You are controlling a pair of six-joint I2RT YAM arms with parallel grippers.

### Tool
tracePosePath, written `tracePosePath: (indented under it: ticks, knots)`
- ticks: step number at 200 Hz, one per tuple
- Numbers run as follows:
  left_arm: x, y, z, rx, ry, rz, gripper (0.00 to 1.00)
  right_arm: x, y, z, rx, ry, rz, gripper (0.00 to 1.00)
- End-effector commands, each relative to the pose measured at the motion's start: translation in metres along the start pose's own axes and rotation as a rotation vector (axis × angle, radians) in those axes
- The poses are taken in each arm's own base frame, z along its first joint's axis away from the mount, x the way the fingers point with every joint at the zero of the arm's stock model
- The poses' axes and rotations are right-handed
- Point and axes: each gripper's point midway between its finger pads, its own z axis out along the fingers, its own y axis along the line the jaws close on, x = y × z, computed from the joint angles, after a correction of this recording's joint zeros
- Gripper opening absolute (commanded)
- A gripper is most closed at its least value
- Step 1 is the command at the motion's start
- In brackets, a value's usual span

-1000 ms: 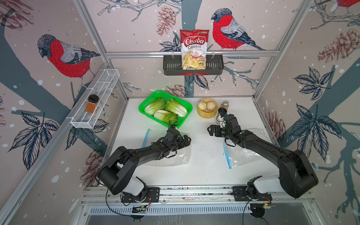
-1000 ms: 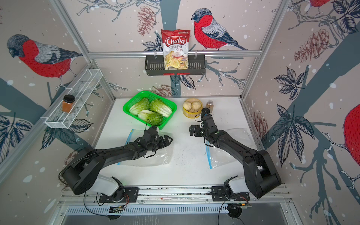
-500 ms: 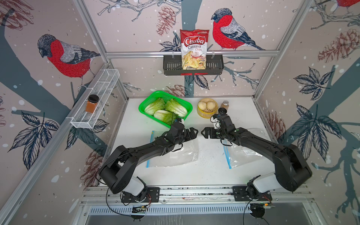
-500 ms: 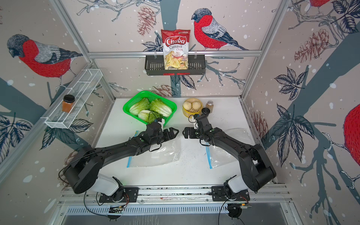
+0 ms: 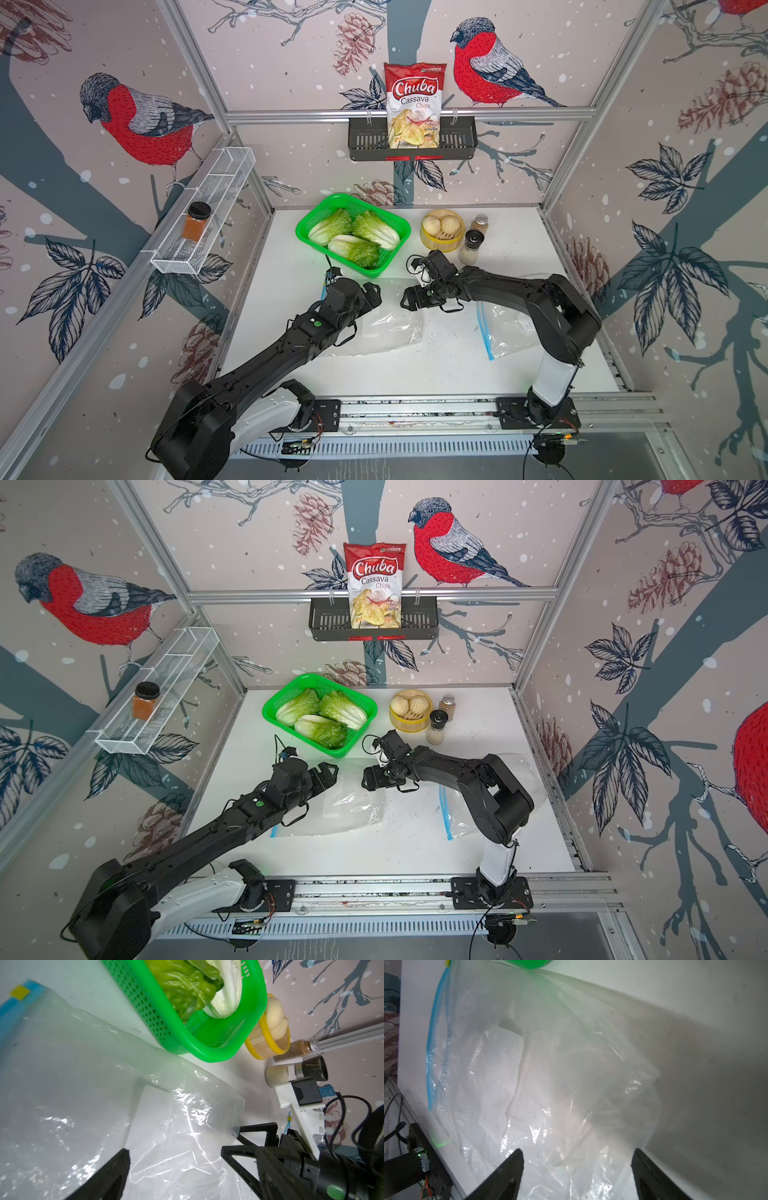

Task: Put the chinese cabbages into a zipper bag and zip it
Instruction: Pick up the zipper food storage bag at the center of the board.

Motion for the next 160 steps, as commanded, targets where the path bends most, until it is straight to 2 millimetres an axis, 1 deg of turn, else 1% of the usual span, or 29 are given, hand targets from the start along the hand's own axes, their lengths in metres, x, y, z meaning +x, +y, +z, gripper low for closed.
tracePosePath:
  ticks: [1, 30, 40, 51, 59, 77, 88, 99, 118, 130, 160]
  knots:
    - [0.004, 0.027, -0.009, -0.101, -0.002, -0.061, 0.94, 0.003, -0.001, 0.008, -0.004, 0.041, -0.009, 0.73]
    - [0.009, 0.042, -0.017, -0.156, 0.009, -0.100, 0.95, 0.005, -0.001, 0.015, -0.014, 0.070, -0.004, 0.57]
    - [0.009, 0.046, -0.019, -0.169, 0.011, -0.112, 0.95, 0.004, -0.002, 0.016, -0.012, 0.068, -0.002, 0.49]
    - [0.009, 0.049, -0.022, -0.180, 0.010, -0.117, 0.95, 0.002, -0.002, 0.015, -0.017, 0.065, 0.000, 0.34]
    - [0.008, 0.051, -0.024, -0.191, 0.010, -0.122, 0.95, 0.000, -0.001, 0.014, -0.021, 0.062, -0.001, 0.27]
    - [0.009, 0.054, -0.028, -0.204, 0.014, -0.138, 0.95, -0.002, 0.003, 0.010, -0.037, 0.054, -0.009, 0.17]
    - [0.009, 0.056, -0.031, -0.211, 0.018, -0.154, 0.95, -0.004, 0.008, 0.006, -0.061, 0.045, -0.011, 0.09]
    - [0.008, 0.056, -0.035, -0.213, 0.016, -0.159, 0.96, -0.007, 0.013, -0.002, -0.088, 0.029, -0.010, 0.05]
    - [-0.002, 0.054, -0.043, -0.207, 0.000, -0.172, 0.96, -0.012, 0.022, -0.018, -0.137, 0.011, -0.024, 0.00]
    - [-0.011, 0.054, -0.048, -0.193, -0.016, -0.170, 0.96, -0.014, 0.025, -0.030, -0.168, -0.006, -0.030, 0.00]
    - [-0.038, 0.057, -0.059, -0.195, -0.041, -0.151, 0.96, -0.018, 0.022, -0.062, -0.210, -0.061, -0.042, 0.00]
